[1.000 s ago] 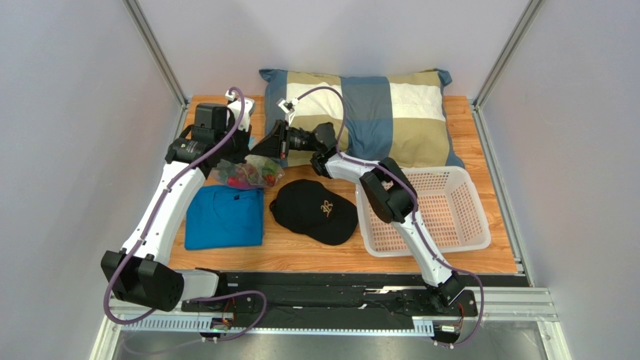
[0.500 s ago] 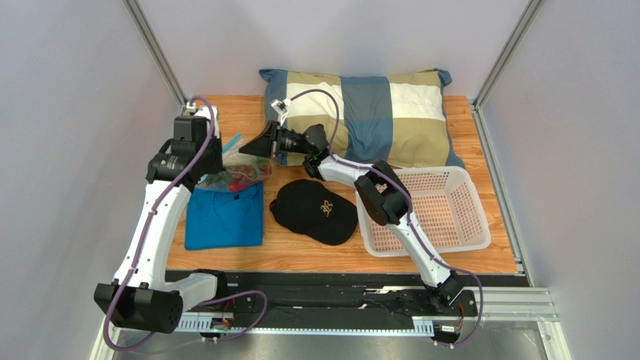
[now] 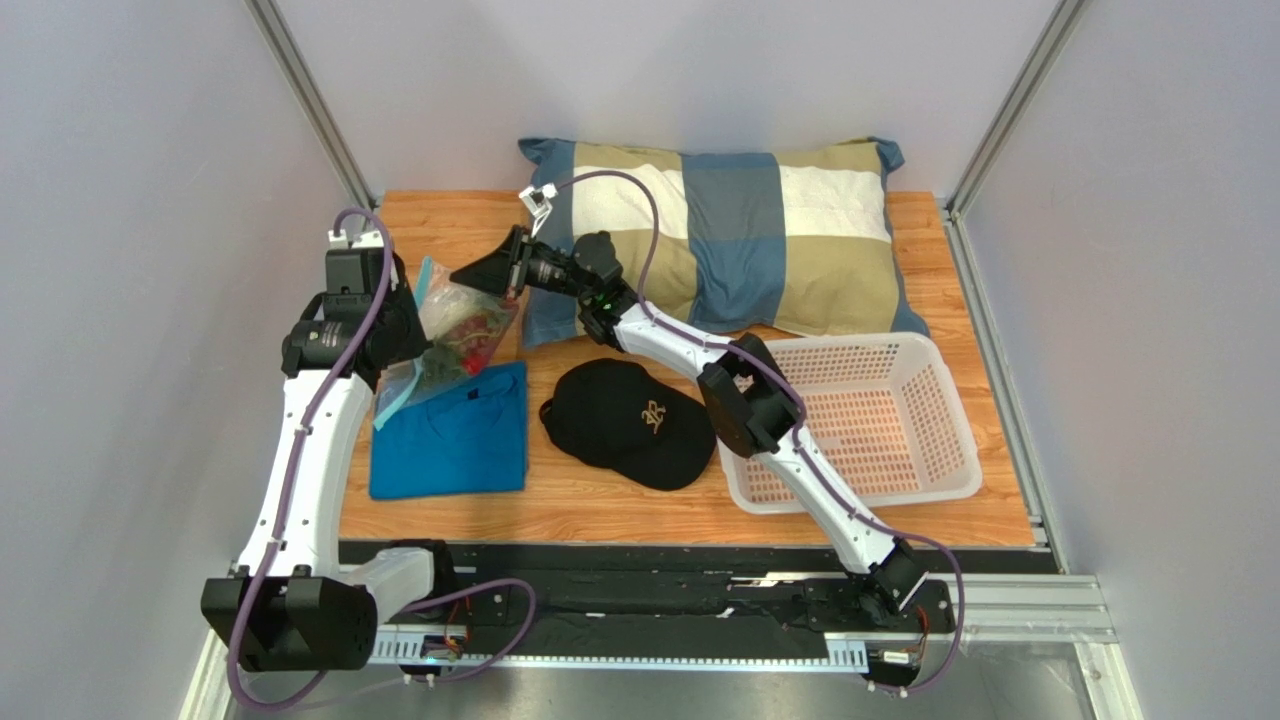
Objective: Open the zip-top bag and remove the fake food
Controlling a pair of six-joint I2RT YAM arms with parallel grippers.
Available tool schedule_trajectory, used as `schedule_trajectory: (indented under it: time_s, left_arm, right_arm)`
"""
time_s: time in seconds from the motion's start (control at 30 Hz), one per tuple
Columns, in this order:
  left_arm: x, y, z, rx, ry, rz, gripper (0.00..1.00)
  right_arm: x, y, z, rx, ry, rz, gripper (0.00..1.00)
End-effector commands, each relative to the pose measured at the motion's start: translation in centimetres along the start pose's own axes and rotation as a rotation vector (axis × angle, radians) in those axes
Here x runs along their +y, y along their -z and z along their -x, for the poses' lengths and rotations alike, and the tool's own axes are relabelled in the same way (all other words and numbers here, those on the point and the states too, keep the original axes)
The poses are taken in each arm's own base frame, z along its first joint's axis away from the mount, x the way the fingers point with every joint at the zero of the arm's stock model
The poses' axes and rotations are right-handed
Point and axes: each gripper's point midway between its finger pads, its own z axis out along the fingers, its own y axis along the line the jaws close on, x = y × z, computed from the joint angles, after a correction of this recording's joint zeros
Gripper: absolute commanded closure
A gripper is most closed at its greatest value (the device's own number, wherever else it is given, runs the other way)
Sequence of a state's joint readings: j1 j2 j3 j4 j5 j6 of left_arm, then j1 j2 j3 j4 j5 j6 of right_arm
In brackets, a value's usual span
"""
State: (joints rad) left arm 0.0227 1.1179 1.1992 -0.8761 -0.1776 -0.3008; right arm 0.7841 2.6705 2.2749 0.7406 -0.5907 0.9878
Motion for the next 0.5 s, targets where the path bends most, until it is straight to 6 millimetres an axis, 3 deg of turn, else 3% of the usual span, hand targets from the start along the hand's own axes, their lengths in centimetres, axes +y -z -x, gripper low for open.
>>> schedule_trajectory:
  time_s: [0.0,0.03,0.07,0.13,0.17,0.27,0.3,0.33,0.47]
  left_arm:
    - [-0.6,1.6,1.0,-0.038,-0.125,-0.104,1.00]
    - [-1.0,1.6,1.4,-0.046,-0.140,-0.130,1.00]
    - [-1.6,1.6,2.1,-0.067,-0.170,-0.158,1.00]
    - [-2.7,1.6,2.8,-0.080,-0.203,-0.219,1.00]
    - [-2.9,1.6,3.2,-0.086,-0.233,-0.232,1.00]
    - [-3.8,1.4,3.5,-0.071,-0.291,-0.285,1.00]
    - [-4.4,1.3,3.7,-0.063,-0.303,-0.315,1.00]
    - [-4.4,1.2,3.8,-0.059,-0.308,-0.320,1.00]
    - [-5.2,1.0,4.0,-0.044,-0.311,-0.358,1.00]
  right_arm:
    - [-3.7,3.8,5.0,0.026,0.099,-0.013,0.81]
    - [-1.5,3.9,5.7,0.047,0.127,0.030,0.66]
    - [-1.7,4.9,3.9,0.111,0.122,0.046,0.62]
    - [0.5,5.3,4.7,0.134,0.184,0.081,0.47]
    - [1.1,5.8,4.2,0.168,0.206,0.114,0.42]
    - [1.5,6.1,3.8,0.215,0.244,0.157,0.35]
    - [2.7,6.0,4.2,0.239,0.270,0.202,0.34]
    - [3.0,6.0,4.0,0.250,0.259,0.217,0.26]
    - [4.3,6.0,4.6,0.247,0.301,0.252,0.24]
